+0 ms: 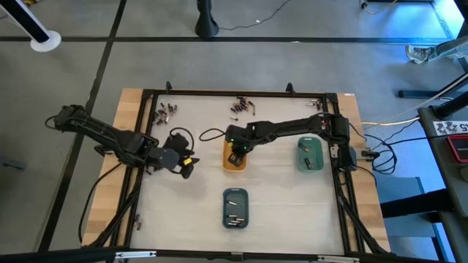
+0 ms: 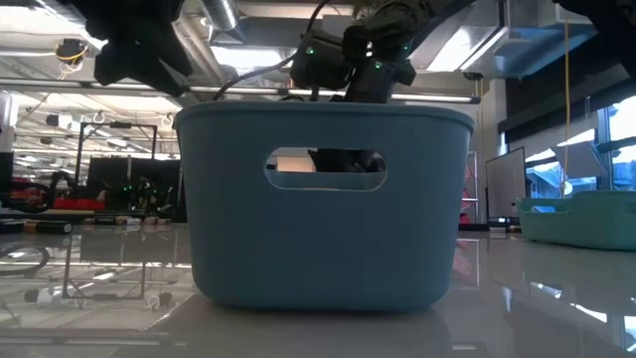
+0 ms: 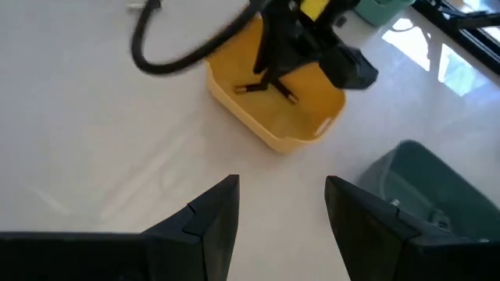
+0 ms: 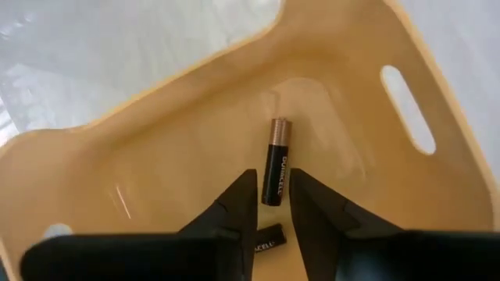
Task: Sort batteries
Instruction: Put the bottom left duracell AAA battery into the yellow bin
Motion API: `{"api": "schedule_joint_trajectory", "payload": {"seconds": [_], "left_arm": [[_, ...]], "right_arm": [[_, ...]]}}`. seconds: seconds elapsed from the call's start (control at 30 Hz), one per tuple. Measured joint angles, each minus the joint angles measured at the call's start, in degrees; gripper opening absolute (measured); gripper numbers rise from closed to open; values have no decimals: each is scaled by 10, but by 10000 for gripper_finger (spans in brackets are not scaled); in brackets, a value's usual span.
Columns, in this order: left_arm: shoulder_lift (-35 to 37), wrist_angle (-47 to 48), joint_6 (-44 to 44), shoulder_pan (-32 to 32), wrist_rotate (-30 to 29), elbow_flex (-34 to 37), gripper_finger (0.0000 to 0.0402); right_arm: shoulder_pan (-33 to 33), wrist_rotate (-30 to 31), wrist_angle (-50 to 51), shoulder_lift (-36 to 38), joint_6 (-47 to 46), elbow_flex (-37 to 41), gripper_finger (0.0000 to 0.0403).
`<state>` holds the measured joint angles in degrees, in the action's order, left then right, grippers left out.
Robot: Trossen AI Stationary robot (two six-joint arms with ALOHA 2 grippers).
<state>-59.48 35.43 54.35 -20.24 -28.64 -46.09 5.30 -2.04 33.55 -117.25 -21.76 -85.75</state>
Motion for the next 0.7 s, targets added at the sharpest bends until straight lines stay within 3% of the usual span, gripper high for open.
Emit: {"api": "schedule_joint_trajectory", "payload": {"seconds": [0.2, 0.3, 0.47, 0.7], "left_arm": [[0, 1, 47, -39, 85, 0, 180], [-8, 0, 88, -73, 135, -1, 180], [-49, 27, 146, -145, 219, -18, 180], [-137, 99, 164, -236, 388, -43, 180]], "right_arm": [[-5, 1, 47, 0, 42, -72, 79], [-19, 30, 84, 4, 59, -111, 80], [-63, 132, 115, 40, 87, -134, 80], [-134, 268, 166, 86, 77, -134, 80]]}}
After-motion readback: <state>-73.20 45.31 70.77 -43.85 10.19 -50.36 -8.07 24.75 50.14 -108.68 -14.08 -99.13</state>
